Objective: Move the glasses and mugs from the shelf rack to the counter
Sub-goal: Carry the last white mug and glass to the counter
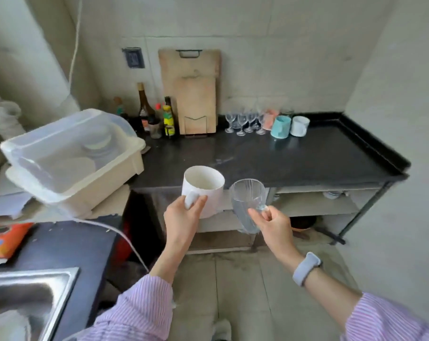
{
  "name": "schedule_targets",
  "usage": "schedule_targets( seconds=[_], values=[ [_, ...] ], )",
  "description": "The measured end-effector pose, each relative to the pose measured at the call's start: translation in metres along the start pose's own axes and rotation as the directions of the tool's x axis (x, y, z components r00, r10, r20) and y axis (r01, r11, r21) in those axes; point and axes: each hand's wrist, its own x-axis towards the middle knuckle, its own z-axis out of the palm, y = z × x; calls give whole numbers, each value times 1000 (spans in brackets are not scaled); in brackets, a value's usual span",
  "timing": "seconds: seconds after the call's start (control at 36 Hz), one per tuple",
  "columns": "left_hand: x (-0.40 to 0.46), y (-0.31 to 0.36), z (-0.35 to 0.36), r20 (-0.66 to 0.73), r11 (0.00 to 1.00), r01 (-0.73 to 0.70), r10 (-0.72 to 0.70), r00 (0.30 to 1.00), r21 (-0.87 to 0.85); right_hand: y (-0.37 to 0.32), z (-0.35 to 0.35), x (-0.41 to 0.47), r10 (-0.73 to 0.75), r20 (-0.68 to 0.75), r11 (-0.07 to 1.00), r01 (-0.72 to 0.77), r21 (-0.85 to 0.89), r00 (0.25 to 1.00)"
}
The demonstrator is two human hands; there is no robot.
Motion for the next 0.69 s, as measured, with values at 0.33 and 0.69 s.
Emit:
schedule_targets(
  seconds=[0.33,0.69],
  values=[
    [176,4,135,191,999,1,9,982,-49,27,-6,182,107,-100,993,-102,56,989],
    [308,-35,245,224,979,200,-185,957,-46,93,19,346,290,-76,954,-282,101,954]
  ],
)
